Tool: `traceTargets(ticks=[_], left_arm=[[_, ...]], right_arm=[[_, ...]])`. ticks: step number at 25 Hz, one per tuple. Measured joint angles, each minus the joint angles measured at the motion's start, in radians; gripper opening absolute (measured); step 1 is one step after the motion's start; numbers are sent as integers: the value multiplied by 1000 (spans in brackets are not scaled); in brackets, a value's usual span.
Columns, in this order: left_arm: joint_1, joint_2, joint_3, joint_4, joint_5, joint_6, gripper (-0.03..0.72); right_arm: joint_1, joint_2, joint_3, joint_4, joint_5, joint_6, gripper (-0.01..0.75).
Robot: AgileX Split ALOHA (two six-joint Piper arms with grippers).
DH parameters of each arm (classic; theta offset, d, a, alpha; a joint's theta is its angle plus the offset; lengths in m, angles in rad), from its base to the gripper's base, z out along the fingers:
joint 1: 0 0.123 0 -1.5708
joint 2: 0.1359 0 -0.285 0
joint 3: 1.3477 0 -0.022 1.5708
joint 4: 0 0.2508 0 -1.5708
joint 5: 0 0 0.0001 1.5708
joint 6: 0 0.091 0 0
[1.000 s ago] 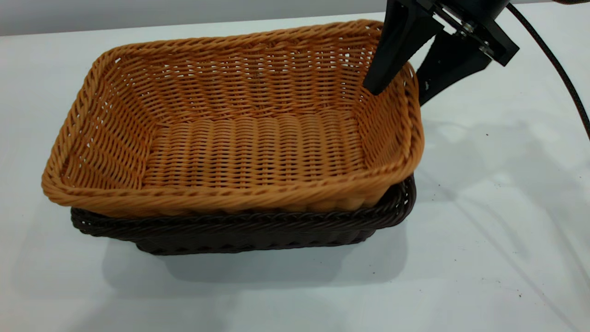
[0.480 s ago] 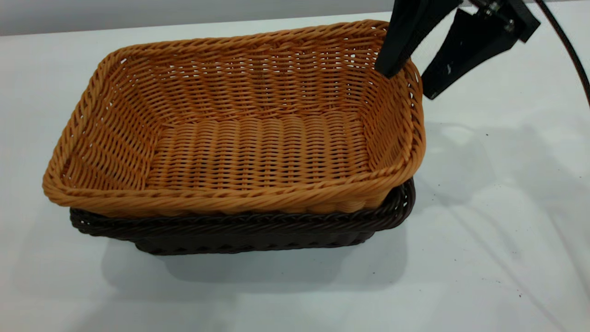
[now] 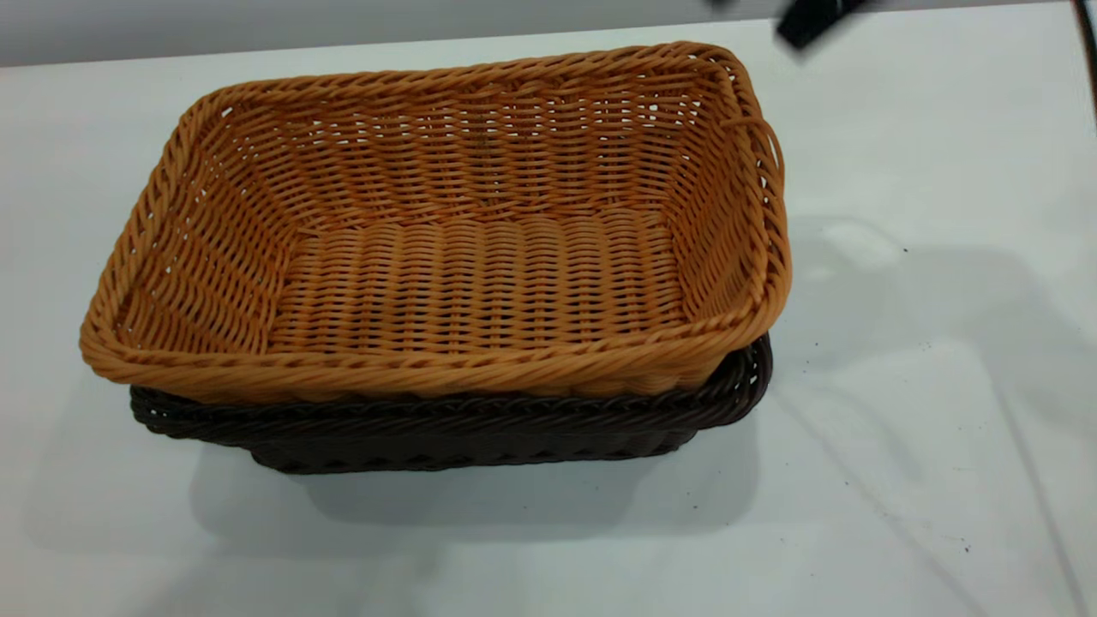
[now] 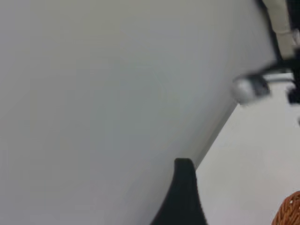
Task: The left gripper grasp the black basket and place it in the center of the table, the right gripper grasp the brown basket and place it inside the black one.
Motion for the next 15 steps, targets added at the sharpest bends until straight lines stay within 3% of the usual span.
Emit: traceTargets(ticks=[3,6,13,15], left_arm=[[1,-23,0,2,1,0,511],[1,-75,0,2,13,0,426],[1,-214,0,-50,62,-6,90],[1,-245,0,-45,110,-29,30]], right_arm=[[0,-69,-65,0,0,11,414],[0,-143,-132,-13,2,35,363],[0,-332,-267,-133,4,86,111],[0,-393,-273,-169,5,102,36]])
